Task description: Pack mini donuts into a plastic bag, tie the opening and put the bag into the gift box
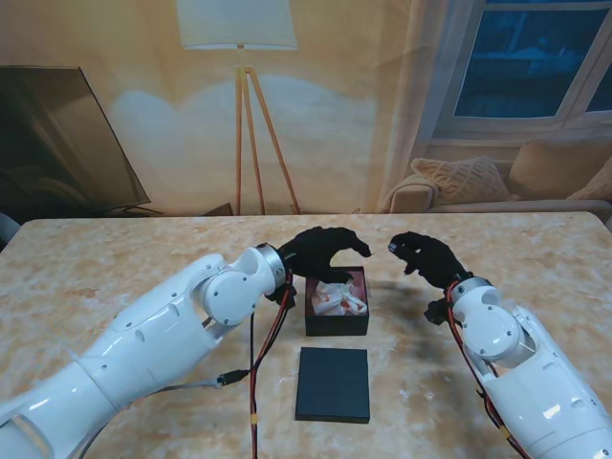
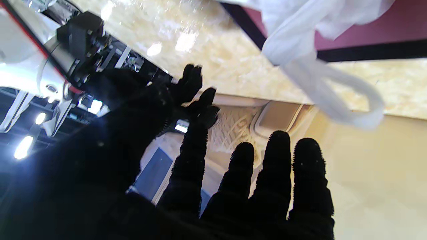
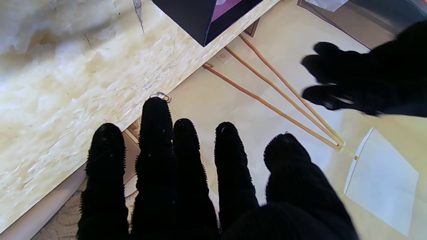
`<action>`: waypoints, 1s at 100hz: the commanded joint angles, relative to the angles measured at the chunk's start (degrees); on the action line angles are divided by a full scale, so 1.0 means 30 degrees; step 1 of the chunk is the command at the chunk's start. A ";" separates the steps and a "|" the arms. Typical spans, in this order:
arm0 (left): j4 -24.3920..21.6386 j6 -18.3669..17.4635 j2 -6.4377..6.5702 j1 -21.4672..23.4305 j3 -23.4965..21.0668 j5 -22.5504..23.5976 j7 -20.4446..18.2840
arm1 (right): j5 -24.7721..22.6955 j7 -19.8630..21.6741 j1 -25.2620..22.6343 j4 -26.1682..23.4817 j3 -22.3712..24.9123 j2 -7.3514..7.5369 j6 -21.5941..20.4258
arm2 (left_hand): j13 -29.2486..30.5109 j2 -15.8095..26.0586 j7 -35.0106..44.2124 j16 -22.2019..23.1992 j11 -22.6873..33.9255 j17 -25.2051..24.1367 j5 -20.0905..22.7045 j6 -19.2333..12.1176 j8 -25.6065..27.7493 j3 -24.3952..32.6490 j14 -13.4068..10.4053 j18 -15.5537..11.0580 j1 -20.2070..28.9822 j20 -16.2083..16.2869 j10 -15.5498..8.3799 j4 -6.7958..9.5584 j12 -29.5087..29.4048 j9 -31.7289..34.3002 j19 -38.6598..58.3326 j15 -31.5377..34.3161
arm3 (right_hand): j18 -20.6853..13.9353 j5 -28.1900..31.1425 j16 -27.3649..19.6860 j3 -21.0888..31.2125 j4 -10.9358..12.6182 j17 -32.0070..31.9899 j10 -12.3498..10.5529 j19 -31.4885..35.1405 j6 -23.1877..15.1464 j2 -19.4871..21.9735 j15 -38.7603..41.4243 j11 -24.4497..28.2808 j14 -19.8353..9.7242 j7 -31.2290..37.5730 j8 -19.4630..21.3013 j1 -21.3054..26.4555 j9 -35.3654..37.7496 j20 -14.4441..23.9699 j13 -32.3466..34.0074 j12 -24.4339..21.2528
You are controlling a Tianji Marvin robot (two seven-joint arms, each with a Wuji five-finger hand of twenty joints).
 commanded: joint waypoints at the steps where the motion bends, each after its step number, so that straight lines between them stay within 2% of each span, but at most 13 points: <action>1: -0.0928 0.0186 0.0377 0.0517 -0.0302 0.0376 -0.0133 | -0.0053 0.0286 -0.0158 -0.0102 -0.0067 -0.0099 0.0070 | -0.0369 0.0322 -0.0317 -0.0238 -0.0022 -0.0021 0.0053 0.0042 -0.0185 -0.0177 0.0197 -0.0024 -0.0448 -0.0225 0.0210 0.0259 -0.0055 -0.0106 -0.0058 -0.0195 | 0.0079 -0.0081 0.0377 -0.0094 0.0164 -0.0241 0.0207 -0.0158 -0.0279 0.0023 -0.0048 -0.0155 -0.0125 0.0175 -0.0257 0.0317 -0.0020 0.0298 0.0011 0.0088; 14: -0.2409 0.0210 0.1044 0.1888 -0.1649 0.1971 -0.0661 | -0.0229 0.0163 -0.0161 -0.0064 -0.0057 -0.0101 0.0013 | 0.0868 0.0357 -0.0215 0.0137 0.0633 0.0906 0.0835 0.0549 -0.0006 -0.0291 0.0098 -0.0221 -0.0244 0.0178 -0.0136 0.0257 0.0312 0.1335 0.0734 0.0595 | 0.0099 -0.0128 0.0377 -0.0096 0.0167 -0.0231 0.0206 -0.0160 -0.0297 0.0045 -0.0055 -0.0153 -0.0121 0.0153 -0.0259 0.0299 -0.0010 0.0308 0.0006 0.0091; 21: -0.2768 0.0162 0.1209 0.2505 -0.2150 0.2384 -0.0678 | -0.0302 0.0081 -0.0164 -0.0049 -0.0053 -0.0108 -0.0021 | 0.2072 0.0302 -0.0143 0.0530 0.1409 0.1817 0.1583 0.0949 0.0121 -0.0267 -0.0138 -0.0462 0.0180 0.0480 -0.0605 0.0263 0.0742 0.2785 0.1500 0.1271 | 0.0102 -0.0123 0.0377 -0.0095 0.0166 -0.0258 0.0220 -0.0171 -0.0311 0.0039 -0.0058 -0.0155 -0.0122 0.0158 -0.0254 0.0299 -0.0016 0.0309 0.0008 0.0093; 33: -0.2801 0.0182 0.1362 0.3098 -0.2466 0.2660 -0.0825 | -0.0375 0.0024 -0.0170 -0.0039 -0.0060 -0.0111 -0.0037 | 0.3306 0.0248 -0.0043 0.0800 0.2083 0.2956 0.2631 0.1520 0.0199 -0.0208 -0.0474 -0.0903 0.0632 0.0617 -0.1169 0.0250 0.0994 0.3992 0.2254 0.1759 | 0.0086 -0.0142 0.0373 -0.0091 0.0174 -0.0269 0.0198 -0.0186 -0.0297 0.0051 -0.0072 -0.0168 -0.0110 0.0140 -0.0259 0.0283 -0.0042 0.0311 -0.0006 0.0091; 45: -0.2310 0.0187 0.1244 0.3119 -0.2294 0.2333 -0.0559 | -0.0392 0.0051 -0.0147 -0.0030 -0.0115 -0.0106 0.0005 | 0.3797 0.0241 -0.0109 0.0877 0.2386 0.3531 0.3005 0.1687 0.0189 -0.0124 -0.0644 -0.1243 0.0976 0.0514 -0.1551 0.0251 0.1021 0.4415 0.2524 0.1907 | 0.0082 -0.0174 0.0364 -0.0078 0.0182 -0.0265 0.0216 -0.0188 -0.0299 0.0052 -0.0098 -0.0182 -0.0130 0.0114 -0.0261 0.0287 -0.0046 0.0322 -0.0030 0.0086; 65: -0.1460 0.0219 0.1057 0.2504 -0.1564 0.1220 -0.0761 | -0.0421 0.0086 -0.0120 0.0002 -0.0170 -0.0097 0.0007 | 0.4004 0.0636 -0.0342 0.0629 0.2455 0.4002 0.3298 0.1773 0.0074 -0.0336 -0.0735 -0.1687 0.1256 -0.0125 -0.1524 0.0256 0.0695 0.4523 0.2478 0.1729 | 0.0082 -0.0193 0.0362 -0.0048 0.0192 -0.0242 0.0205 -0.0184 -0.0309 0.0023 -0.0120 -0.0205 -0.0092 0.0107 -0.0262 0.0301 -0.0079 0.0332 -0.0052 0.0079; 100: 0.0432 0.0263 0.0683 0.0907 0.0270 0.0436 -0.1021 | -0.0484 -0.0009 -0.0160 -0.0019 -0.0131 -0.0108 0.0023 | 0.3497 0.2290 -0.1252 -0.0282 0.1717 0.3650 0.3218 0.2232 -0.0341 -0.2108 -0.0394 -0.1429 0.1617 -0.1027 -0.1138 0.0542 -0.0176 0.4236 0.2323 0.1114 | 0.0100 -0.0199 0.0376 -0.0023 0.0189 -0.0242 0.0239 -0.0177 -0.0289 0.0031 -0.0095 -0.0244 -0.0110 0.0117 -0.0269 0.0290 -0.0130 0.0337 -0.0042 0.0066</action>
